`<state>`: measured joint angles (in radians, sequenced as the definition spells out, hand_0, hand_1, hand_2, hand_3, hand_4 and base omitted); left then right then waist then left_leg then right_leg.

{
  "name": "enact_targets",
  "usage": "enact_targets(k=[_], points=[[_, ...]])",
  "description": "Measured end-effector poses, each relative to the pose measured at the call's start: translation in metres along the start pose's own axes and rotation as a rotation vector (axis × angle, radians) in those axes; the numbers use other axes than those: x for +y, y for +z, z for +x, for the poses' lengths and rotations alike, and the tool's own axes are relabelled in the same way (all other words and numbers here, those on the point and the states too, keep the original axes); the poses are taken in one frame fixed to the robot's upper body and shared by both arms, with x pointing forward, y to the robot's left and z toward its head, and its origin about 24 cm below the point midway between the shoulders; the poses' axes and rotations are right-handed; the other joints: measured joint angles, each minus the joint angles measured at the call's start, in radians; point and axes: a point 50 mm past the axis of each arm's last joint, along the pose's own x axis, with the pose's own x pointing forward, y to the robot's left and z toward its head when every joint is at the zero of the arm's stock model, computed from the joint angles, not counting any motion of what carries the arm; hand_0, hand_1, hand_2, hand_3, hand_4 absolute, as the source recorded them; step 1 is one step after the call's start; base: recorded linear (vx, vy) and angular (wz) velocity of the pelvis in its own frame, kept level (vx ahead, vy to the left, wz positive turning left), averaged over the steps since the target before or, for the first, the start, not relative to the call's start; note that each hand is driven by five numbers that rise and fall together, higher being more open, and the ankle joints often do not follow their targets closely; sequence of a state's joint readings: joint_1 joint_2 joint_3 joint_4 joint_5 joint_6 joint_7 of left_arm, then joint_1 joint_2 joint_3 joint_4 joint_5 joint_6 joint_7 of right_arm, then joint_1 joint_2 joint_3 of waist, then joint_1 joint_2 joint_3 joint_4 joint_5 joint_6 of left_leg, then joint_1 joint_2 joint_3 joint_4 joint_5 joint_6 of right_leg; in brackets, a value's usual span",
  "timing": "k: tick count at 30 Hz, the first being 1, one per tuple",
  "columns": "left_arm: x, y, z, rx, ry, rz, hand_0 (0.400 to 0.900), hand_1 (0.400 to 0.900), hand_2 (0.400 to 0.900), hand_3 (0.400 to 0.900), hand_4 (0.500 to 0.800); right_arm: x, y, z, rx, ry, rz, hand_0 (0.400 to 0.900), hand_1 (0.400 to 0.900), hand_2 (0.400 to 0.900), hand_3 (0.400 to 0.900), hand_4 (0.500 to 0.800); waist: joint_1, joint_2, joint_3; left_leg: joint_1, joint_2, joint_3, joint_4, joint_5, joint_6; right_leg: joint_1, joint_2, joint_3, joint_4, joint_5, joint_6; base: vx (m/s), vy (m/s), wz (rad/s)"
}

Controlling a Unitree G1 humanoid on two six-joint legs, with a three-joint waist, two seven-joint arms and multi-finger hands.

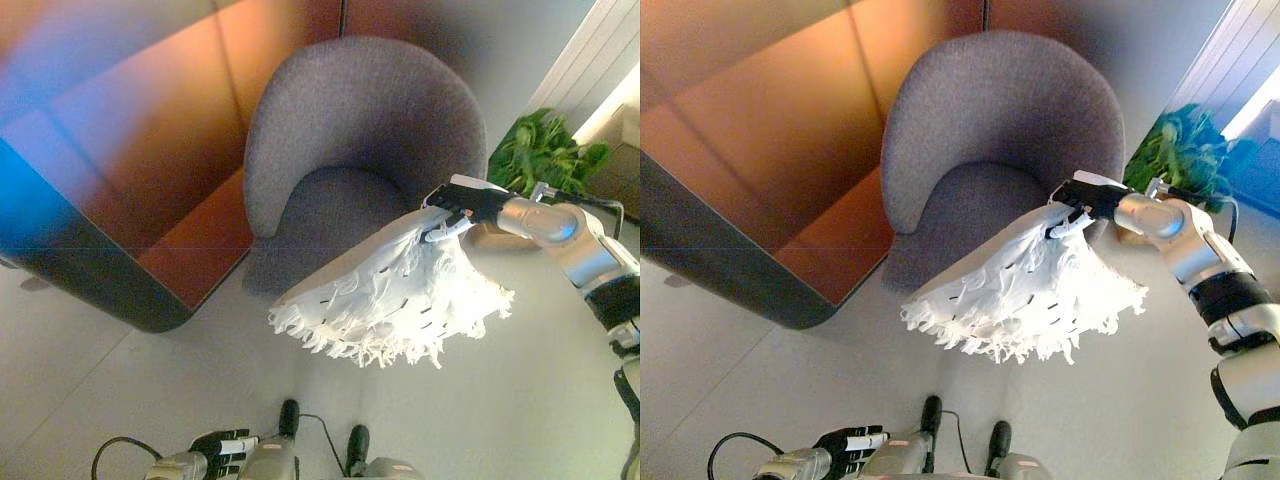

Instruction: Pick up the pillow and put it on the sofa.

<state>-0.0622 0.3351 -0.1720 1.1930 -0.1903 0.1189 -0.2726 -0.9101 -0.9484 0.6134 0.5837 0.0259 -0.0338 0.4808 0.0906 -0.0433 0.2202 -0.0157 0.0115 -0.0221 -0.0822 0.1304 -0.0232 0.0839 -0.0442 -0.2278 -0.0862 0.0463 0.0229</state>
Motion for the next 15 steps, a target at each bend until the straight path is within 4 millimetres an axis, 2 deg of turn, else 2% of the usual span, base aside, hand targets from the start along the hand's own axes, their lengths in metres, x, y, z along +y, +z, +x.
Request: enact_targets(k=[4,9,15], points=[[0.001,-0.006,0.0,0.025,0.005,-0.007,0.9,0.9,0.9,0.9,0.8,-0.012,0.001,0.003,0.062,-0.005,-0.009,0.4,0.4,0.4,0.4,0.5,0.026,-0.012,-0.036,0.002,-0.002,-0.004,0.001,0.001,0.002,0.004,-0.001,-0.004,0.0,0.0,0.0,0.03,0.033,0.12],[0.001,-0.012,-0.001,0.044,0.009,-0.013,0.9,0.9,0.9,0.9,0.8,-0.023,0.004,0.008,0.134,-0.017,0.0,0.4,0.4,0.4,0.4,0.5,0.054,-0.016,-0.044,-0.001,-0.006,-0.026,0.001,0.005,0.004,0.012,-0.003,-0.027,0.0,-0.001,0.0,0.03,0.056,0.15],[0.002,-0.031,-0.003,0.103,0.025,-0.033,0.9,0.9,0.9,0.9,0.8,-0.031,0.002,0.011,0.188,-0.054,0.06,0.4,0.4,0.4,0.4,0.5,0.099,-0.019,-0.046,-0.005,-0.015,-0.053,0.001,0.006,0.005,0.02,-0.008,-0.055,0.0,-0.008,0.002,0.09,0.059,0.18]])
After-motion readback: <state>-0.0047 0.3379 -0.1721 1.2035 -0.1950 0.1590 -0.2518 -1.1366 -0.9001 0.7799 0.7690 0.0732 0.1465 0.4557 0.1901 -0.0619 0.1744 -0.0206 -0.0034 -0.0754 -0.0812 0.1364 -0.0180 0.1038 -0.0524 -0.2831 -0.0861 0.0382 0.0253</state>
